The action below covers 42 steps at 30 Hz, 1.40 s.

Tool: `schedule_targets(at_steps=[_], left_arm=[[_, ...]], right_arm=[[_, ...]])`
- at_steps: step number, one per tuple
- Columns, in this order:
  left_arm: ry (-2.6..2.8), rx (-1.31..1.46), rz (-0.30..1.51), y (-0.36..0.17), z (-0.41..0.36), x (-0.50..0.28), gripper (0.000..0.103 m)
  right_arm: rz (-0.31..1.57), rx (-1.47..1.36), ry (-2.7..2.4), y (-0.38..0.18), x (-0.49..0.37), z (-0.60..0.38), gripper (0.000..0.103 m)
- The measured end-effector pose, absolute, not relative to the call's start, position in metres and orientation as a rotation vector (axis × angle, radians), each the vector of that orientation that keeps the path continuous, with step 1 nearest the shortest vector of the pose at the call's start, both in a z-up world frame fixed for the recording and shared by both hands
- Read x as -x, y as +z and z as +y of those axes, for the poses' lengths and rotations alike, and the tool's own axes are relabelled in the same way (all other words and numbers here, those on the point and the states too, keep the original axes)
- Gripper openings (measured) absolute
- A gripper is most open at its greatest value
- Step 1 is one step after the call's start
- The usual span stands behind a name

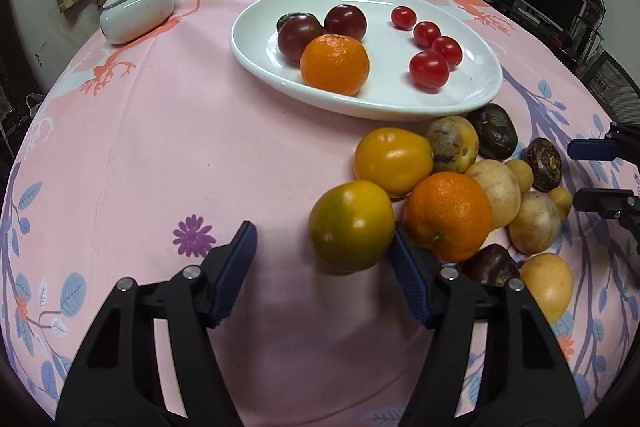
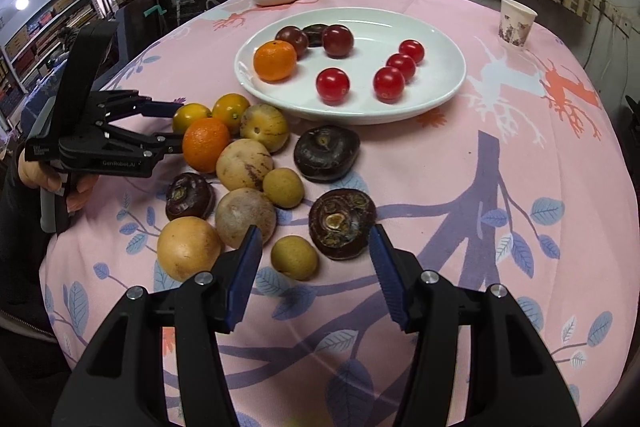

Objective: Organize fruits
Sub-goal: 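Move both tools back toward the fruit pile, then grasp a yellow-green fruit with the left tool while the right tool grasps a dark purple fruit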

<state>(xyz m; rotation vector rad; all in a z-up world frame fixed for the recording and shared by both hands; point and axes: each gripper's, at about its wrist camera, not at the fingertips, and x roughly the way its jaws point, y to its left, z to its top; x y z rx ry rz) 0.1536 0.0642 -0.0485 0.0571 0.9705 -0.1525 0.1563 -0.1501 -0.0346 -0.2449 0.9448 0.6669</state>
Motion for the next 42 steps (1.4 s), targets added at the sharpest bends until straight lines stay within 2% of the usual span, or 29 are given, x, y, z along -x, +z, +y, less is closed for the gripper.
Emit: schedule_targets(at_steps=[1, 3, 4, 22, 24, 26, 42], left_arm=[[-0.156, -0.059, 0.961, -0.048, 0.063, -0.154, 0.061], [-0.186, -0.066, 0.95, -0.047, 0.058, -0.153, 0.042], [-0.2, -0.065, 0.949, -0.047, 0.056, -0.153, 0.04], [-0.187, -0.035, 0.961, -0.046, 0.06, -0.151, 0.039], [-0.186, -0.037, 0.961, -0.046, 0.06, -0.151, 0.039], [-0.187, -0.037, 0.961, -0.046, 0.06, -0.151, 0.04], [-0.197, -0.025, 0.958, -0.047, 0.06, -0.151, 0.04]], right_arm=[[0.946, 0.243, 0.664, -0.035, -0.157, -0.15, 0.057], [0.944, 0.245, 0.666, -0.035, -0.156, -0.15, 0.057], [0.943, 0.247, 0.668, -0.035, -0.156, -0.15, 0.057], [0.947, 0.245, 0.536, -0.051, -0.176, -0.144, 0.056], [0.955, 0.272, 0.517, -0.052, -0.176, -0.138, 0.054], [0.971, 0.304, 0.52, -0.053, -0.176, -0.129, 0.042], [0.966, 0.296, 0.559, -0.056, -0.178, -0.127, 0.044]])
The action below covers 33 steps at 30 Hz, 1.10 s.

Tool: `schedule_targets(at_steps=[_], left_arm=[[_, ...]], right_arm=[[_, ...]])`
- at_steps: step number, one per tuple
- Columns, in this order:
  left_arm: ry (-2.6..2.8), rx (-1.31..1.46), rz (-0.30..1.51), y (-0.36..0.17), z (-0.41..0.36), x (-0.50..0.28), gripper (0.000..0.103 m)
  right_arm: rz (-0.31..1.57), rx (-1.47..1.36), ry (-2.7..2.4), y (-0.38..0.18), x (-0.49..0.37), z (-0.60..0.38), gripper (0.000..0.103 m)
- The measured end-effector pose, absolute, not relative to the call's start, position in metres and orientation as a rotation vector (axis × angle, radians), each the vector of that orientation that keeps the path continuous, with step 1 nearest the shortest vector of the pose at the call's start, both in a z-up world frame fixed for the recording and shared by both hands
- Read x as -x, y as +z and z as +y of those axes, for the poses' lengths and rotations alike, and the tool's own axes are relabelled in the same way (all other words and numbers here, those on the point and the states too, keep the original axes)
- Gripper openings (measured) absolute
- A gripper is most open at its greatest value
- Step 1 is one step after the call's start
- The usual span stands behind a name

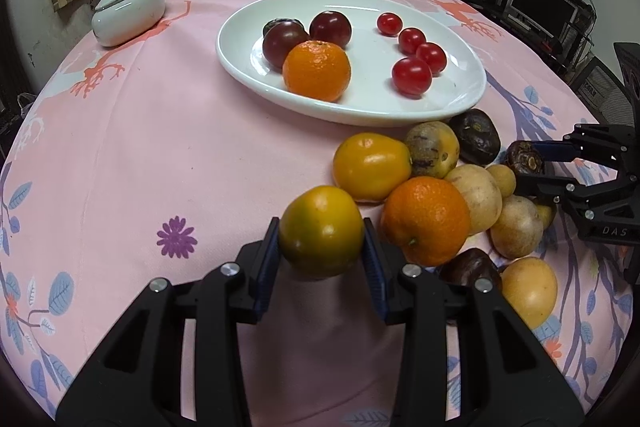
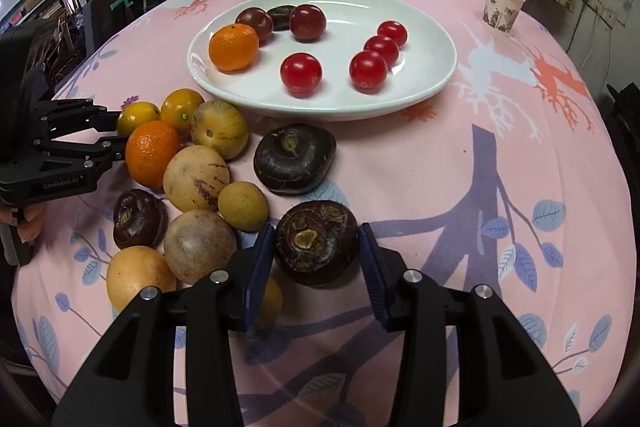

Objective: Organize fruits
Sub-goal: 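Grasp a yellow-green fruit with the left tool while the right tool grasps a dark purple fruit, then carry both fruits over the white plate and open both tools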

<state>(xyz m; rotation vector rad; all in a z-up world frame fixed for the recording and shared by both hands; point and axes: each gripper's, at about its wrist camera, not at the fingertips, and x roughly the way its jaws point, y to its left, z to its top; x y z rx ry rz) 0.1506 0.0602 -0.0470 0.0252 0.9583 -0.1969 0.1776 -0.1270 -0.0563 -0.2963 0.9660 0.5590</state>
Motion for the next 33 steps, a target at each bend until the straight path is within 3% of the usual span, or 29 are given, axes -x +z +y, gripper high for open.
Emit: schedule_targets(at_steps=[21, 33], left_arm=[[-0.213, -0.009, 0.939, -0.038, 0.06, -0.145, 0.039], [-0.205, -0.025, 0.832, 0.017, 0.053, -0.132, 0.039]], right_arm=[[0.863, 0.173, 0.573, -0.024, -0.176, -0.151, 0.042], [0.801, 0.063, 0.572, 0.006, -0.172, -0.166, 0.042]])
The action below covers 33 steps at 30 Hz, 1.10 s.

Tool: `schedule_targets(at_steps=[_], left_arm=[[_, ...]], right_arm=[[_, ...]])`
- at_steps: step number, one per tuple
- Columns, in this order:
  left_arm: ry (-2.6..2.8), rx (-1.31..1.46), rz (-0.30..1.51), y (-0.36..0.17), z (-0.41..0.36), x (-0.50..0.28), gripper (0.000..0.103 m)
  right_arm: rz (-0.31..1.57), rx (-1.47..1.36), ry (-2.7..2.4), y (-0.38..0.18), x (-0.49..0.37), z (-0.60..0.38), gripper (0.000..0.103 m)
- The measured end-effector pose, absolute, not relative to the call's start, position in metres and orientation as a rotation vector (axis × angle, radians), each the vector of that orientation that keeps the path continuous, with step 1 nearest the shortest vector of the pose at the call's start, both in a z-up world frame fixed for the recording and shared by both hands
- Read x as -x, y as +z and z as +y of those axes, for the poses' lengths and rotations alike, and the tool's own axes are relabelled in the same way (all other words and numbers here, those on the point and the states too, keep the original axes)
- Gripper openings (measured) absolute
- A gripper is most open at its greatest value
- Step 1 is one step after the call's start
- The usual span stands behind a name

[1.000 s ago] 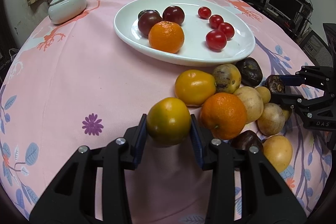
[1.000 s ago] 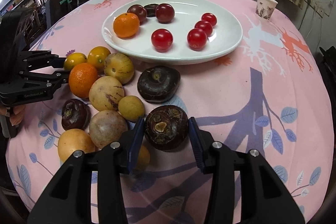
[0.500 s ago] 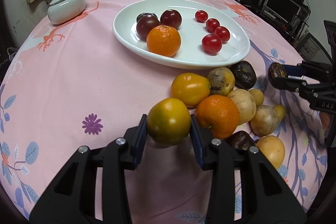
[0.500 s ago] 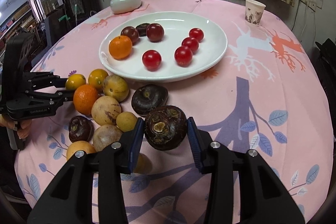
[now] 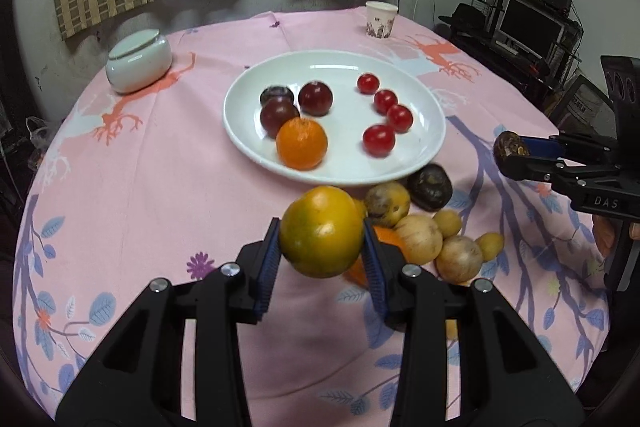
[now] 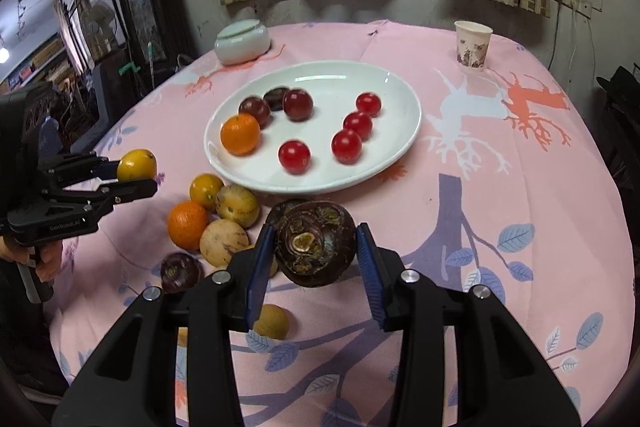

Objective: Organize fruits
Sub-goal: 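Carry both fruits over the white plate and open both tools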

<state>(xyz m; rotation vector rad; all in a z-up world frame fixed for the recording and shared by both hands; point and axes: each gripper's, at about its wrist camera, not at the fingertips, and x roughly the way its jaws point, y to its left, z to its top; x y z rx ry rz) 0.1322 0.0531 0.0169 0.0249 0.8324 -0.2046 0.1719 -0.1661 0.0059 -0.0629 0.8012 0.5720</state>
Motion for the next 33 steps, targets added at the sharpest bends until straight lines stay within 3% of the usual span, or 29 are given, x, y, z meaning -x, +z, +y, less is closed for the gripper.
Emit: schedule_targets(at_steps=[11, 23, 33], left_arm=[[-0.217, -0.049, 0.772, 0.051, 0.043, -0.159, 0.039], [-0.211, 0.024, 0.914, 0.028, 0.023, -0.259, 0.039], [-0.182, 0.044, 0.969, 0.006, 0.022, -0.283, 0.04]], right_arm=[[0.654, 0.094, 0.553, 0.071, -0.177, -0.163, 0.042], [0.775, 0.085, 0.543, 0.021, -0.276, -0.11, 0.042], [0.855, 0.051, 0.545, -0.008, -0.305, -0.097, 0.043]])
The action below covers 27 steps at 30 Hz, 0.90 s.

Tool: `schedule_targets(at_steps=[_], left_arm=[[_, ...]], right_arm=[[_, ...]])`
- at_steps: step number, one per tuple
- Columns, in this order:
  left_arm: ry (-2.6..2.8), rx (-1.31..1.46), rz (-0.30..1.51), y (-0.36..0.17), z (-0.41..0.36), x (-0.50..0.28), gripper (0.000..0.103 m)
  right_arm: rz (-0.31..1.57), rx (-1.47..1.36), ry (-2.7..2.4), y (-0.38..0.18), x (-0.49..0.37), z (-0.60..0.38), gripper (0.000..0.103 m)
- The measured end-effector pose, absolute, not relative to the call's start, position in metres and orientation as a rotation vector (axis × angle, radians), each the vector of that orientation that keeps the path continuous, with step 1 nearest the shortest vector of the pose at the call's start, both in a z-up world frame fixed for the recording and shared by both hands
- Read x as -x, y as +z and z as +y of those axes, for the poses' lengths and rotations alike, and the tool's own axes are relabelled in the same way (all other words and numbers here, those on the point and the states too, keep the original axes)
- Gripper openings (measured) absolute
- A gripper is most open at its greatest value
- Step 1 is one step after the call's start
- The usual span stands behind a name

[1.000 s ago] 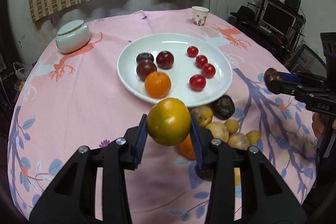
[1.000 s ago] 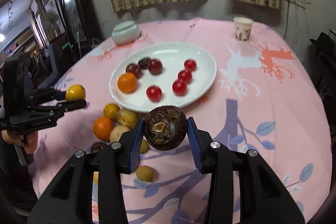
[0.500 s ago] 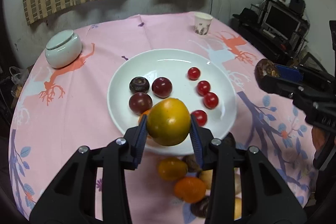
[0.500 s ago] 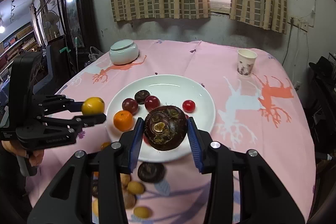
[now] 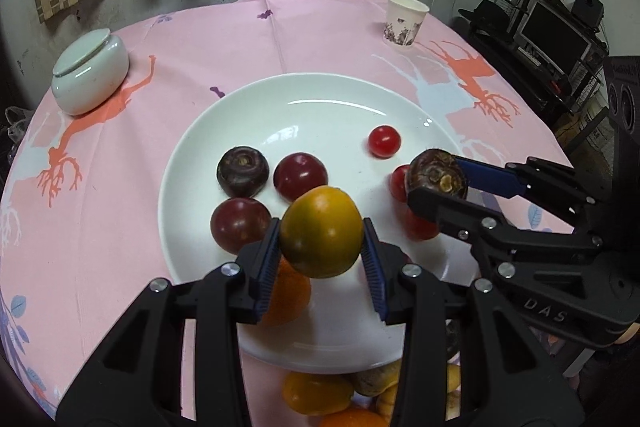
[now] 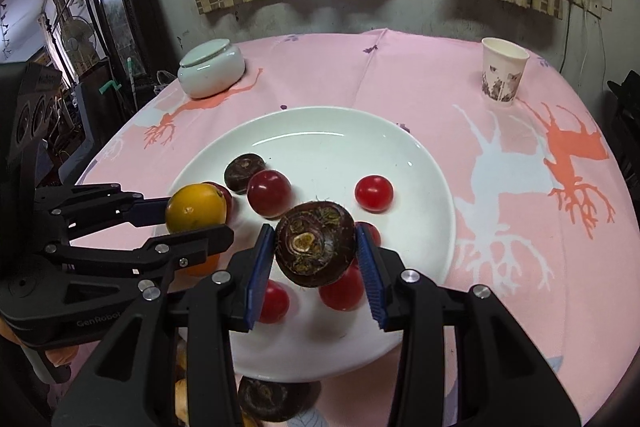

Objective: Organize fruits
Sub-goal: 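Carry both fruits over the white plate and open both tools, then move both tools back toward the fruit pile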

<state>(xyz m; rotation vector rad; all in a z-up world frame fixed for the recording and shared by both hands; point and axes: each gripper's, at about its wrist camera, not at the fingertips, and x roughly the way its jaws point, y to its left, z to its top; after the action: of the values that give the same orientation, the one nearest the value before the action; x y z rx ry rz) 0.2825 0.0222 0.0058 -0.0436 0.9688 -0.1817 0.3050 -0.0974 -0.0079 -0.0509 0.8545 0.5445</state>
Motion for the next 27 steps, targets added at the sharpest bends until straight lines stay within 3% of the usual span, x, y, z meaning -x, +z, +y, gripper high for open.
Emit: schedule_targets(at_steps=[2, 6, 11, 13, 27], left_arm=[[-0.169, 0.068, 0.978, 0.004, 0.026, -0.284, 0.042], [-0.152, 0.055, 0.944, 0.01, 0.028, -0.277, 0.066], [-0.166, 0.035, 0.891, 0.028, 0.028, -0.253, 0.07], [-0.166, 0.027, 0.874, 0.033, 0.028, -0.239, 0.072], [-0.169, -0.013, 0.822, 0.025, 0.03, -0.133, 0.081]], right_arm=[[0.861, 0.021, 0.56, -0.009, -0.307, -0.099, 0.043], [0.838, 0.012, 0.549, -0.003, -0.302, -0.106, 0.044], [0.828, 0.057, 0.539, 0.007, -0.277, -0.123, 0.045], [0.812, 0.059, 0.541, 0.011, -0.261, -0.135, 0.052], [0.814, 0.127, 0.589, -0.004, -0.168, -0.17, 0.053]])
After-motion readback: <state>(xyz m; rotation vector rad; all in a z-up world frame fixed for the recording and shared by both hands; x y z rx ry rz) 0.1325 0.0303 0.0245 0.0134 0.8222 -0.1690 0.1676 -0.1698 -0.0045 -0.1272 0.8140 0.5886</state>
